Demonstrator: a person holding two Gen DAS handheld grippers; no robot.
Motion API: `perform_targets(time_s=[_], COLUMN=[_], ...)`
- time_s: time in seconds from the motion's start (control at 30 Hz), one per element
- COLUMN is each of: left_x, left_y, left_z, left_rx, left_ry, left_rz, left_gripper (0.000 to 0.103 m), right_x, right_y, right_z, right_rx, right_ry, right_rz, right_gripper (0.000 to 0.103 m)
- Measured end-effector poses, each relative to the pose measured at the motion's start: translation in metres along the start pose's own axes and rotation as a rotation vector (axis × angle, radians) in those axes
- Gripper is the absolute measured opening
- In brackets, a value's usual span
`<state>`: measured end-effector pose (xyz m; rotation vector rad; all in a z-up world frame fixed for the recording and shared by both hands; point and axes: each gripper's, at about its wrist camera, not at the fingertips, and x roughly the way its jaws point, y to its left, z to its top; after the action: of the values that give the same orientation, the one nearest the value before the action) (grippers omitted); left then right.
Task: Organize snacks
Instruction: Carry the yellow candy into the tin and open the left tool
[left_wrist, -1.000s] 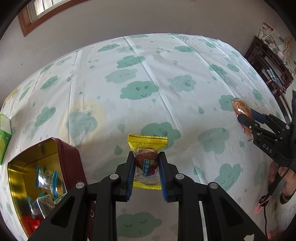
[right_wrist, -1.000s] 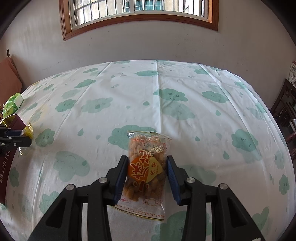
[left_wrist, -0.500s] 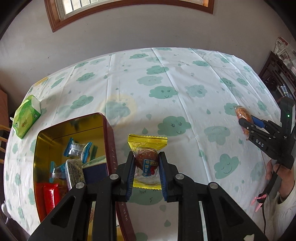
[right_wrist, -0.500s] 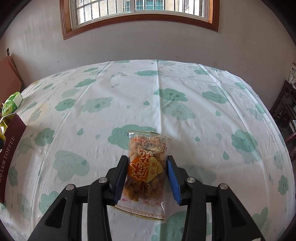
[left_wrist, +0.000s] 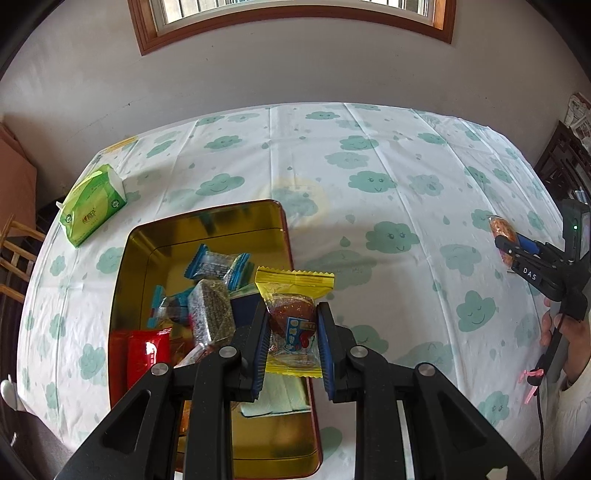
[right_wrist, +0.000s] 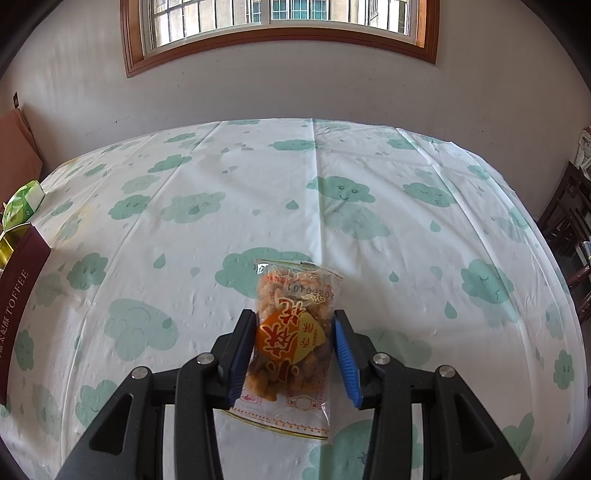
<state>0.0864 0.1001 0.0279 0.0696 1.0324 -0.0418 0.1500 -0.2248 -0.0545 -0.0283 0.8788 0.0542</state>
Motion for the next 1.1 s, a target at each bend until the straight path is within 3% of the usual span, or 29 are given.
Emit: perform_targets(time_s=[0.4,0.77,1.1], left_x=[-0.017,0.005,0.019], left_y=[0.080,0.071,0.063], left_z=[-0.030,-0.076,-0.083], left_rx=[-0.109,-0.123,-0.098], left_ry=[0.023,0.116,0.135], left_rz=[0.058,-0.016,-0.029], left_gripper=[0.021,0.021,0.021], right_x=[0.000,0.000,0.000], right_y=[0.000,0.001,0.001], right_z=[0.000,0.000,-0.001], right_rx=[0.000,-0.001,-0.001], right_ry=[0.000,0.000,0.000], right_rz=[0.000,-0.002,-0.002], right_gripper=[0.044,0.044,0.044])
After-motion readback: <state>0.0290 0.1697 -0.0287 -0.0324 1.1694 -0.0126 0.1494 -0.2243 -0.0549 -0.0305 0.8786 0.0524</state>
